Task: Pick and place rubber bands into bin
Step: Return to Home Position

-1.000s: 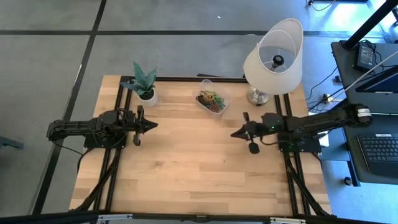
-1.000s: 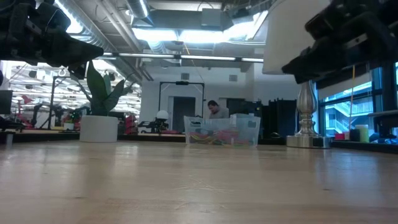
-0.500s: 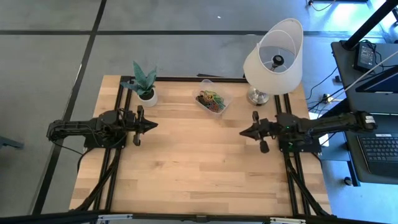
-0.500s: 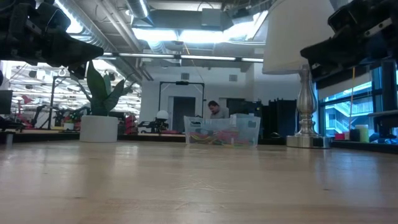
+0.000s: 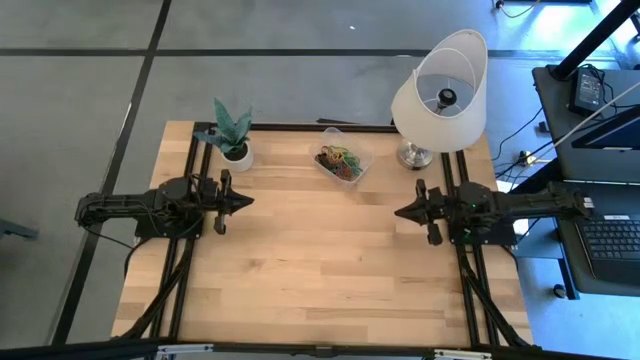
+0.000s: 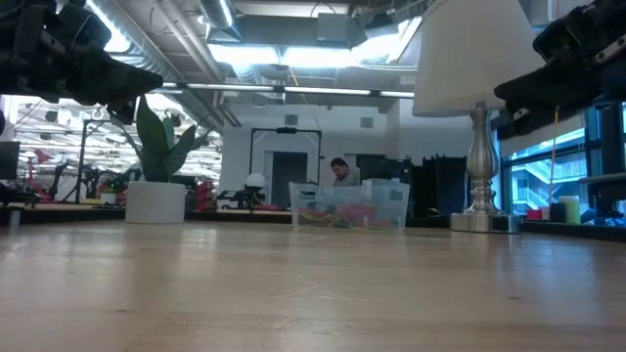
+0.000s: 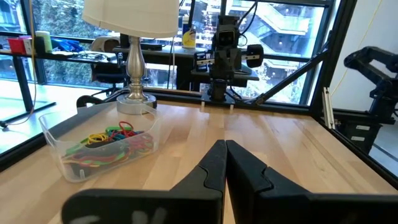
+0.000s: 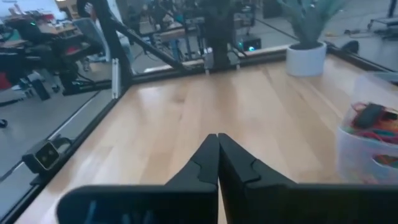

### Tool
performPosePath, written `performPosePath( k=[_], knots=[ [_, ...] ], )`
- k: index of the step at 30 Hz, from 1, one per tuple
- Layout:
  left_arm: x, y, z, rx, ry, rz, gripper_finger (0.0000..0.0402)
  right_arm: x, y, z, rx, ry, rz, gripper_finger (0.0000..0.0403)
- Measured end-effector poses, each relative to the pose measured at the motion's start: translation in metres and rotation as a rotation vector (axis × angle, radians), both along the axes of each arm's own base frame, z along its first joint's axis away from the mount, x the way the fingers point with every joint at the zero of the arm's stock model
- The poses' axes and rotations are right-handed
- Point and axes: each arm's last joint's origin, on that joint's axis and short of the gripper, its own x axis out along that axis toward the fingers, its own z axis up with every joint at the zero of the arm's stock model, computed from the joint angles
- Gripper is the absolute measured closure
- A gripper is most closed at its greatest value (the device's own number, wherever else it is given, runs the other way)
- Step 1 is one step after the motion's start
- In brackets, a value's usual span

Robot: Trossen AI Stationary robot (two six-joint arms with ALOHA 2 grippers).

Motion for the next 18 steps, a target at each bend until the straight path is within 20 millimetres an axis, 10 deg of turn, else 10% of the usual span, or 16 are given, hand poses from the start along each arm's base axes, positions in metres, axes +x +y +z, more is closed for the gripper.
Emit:
performPosePath(
  k=[18],
  knots=[
    [0.000,0.000,0.000,0.000,0.000,0.000,0.0396,-0.024,-0.001,0.003,-0.058,-0.073,-0.033,0.0401]
  ],
)
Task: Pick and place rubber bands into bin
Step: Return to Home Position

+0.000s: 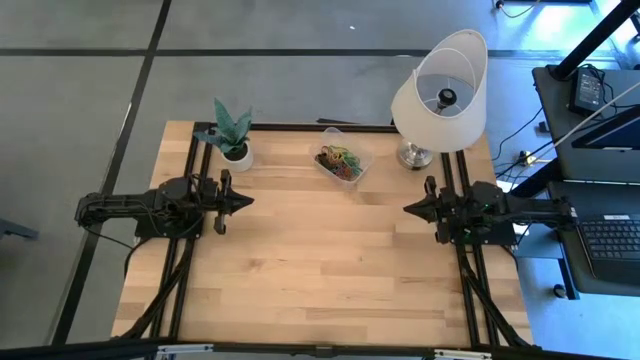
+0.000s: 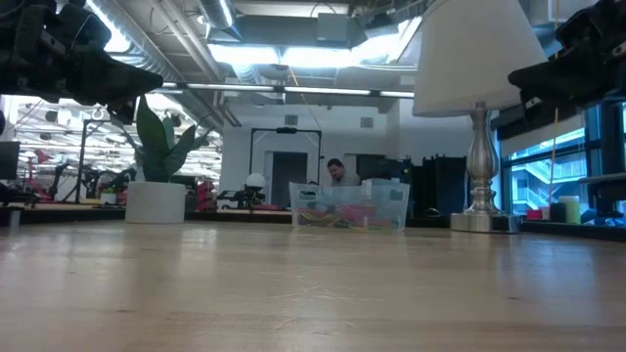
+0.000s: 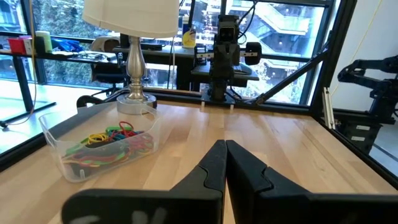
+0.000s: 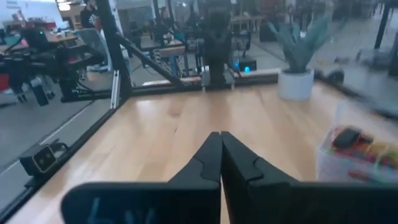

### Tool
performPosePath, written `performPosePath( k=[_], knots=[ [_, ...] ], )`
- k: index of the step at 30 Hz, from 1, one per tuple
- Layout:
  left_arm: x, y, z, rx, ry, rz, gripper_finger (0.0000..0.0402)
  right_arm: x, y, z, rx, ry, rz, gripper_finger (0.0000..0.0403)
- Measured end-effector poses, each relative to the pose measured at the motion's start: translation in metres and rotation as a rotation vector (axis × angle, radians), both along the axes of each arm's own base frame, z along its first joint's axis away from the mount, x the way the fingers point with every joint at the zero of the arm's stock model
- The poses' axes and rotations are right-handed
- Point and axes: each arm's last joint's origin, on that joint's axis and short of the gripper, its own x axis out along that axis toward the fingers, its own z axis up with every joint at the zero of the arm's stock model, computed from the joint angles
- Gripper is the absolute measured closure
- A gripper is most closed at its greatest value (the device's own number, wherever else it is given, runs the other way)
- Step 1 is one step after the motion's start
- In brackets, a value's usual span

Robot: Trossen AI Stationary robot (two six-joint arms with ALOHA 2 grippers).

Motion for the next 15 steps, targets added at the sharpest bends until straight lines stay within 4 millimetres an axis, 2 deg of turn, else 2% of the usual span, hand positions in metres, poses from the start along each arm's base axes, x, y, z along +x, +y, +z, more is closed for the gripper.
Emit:
performPosePath(
  k=[8,11,15],
  knots=[
    [0.000,0.000,0.000,0.000,0.001,0.000,0.0395,0.000,0.004,0.002,-0.129,-0.042,0.137,0.0401],
    [0.000,0.000,0.000,0.000,0.000,0.000,0.0396,0.002,0.006,-0.008,-0.141,-0.036,0.201,0.0401],
    [0.000,0.000,0.000,0.000,0.000,0.000,0.0395,0.006,0.005,-0.012,-0.134,-0.100,0.188,0.0401]
  ],
)
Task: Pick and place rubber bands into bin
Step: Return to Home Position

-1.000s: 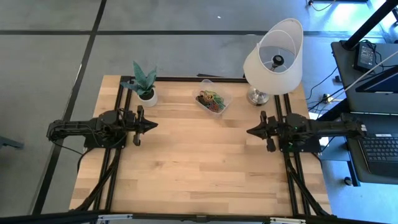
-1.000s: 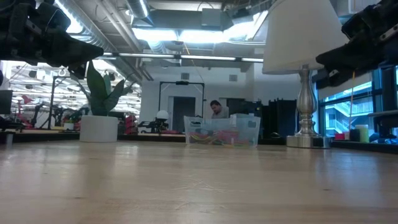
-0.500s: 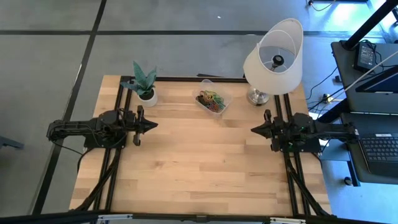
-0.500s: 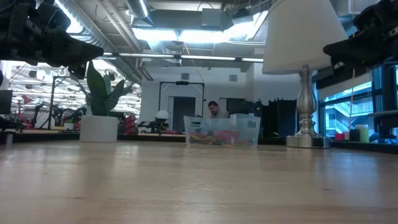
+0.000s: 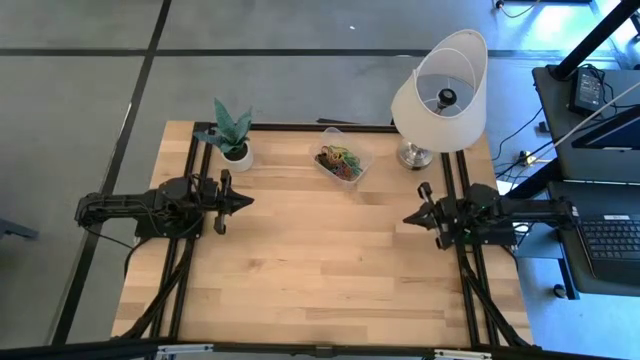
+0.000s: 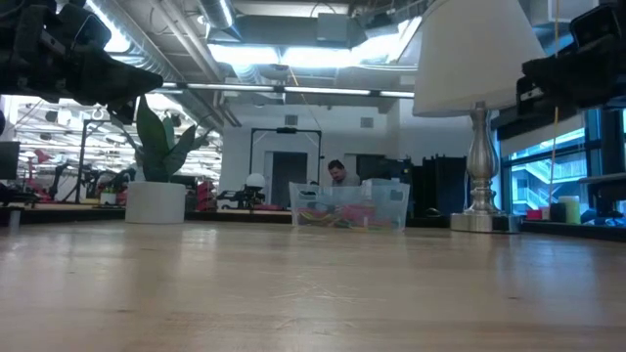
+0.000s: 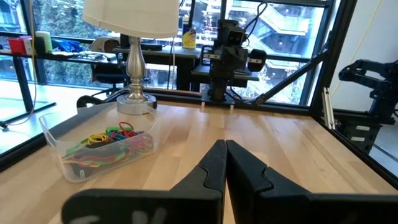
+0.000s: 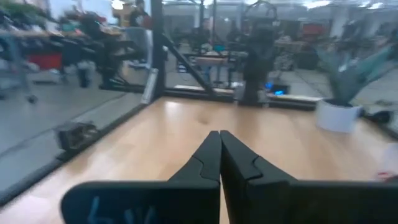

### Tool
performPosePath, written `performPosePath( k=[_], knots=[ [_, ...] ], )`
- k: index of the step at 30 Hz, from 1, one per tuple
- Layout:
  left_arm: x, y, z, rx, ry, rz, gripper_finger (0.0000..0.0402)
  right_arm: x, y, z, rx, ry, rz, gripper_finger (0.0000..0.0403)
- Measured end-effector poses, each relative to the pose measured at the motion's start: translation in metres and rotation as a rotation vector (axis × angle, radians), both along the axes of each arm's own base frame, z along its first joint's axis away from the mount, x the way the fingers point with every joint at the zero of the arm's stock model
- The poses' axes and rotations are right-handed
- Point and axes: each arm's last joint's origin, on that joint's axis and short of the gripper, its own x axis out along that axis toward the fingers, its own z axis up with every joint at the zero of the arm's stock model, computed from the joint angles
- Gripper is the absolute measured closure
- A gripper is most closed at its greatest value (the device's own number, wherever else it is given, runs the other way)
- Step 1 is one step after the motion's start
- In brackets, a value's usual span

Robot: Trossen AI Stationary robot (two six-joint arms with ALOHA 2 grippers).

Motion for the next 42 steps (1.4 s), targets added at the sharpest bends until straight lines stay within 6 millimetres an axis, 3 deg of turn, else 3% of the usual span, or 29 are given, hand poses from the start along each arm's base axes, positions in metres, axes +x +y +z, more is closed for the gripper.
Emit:
performPosePath(
  k=[5,42],
  knots=[
    [0.0000,0.0000,-0.0001,0.000,0.001,0.000,0.0395,0.0007,-0.0016,-0.0011,-0.056,0.001,-0.058,0.0401],
    [0.0000,0.0000,-0.0002,0.000,0.002,0.000,0.0395,0.0007,-0.0016,-0.0010,-0.016,0.011,-0.059,0.0383]
  ],
)
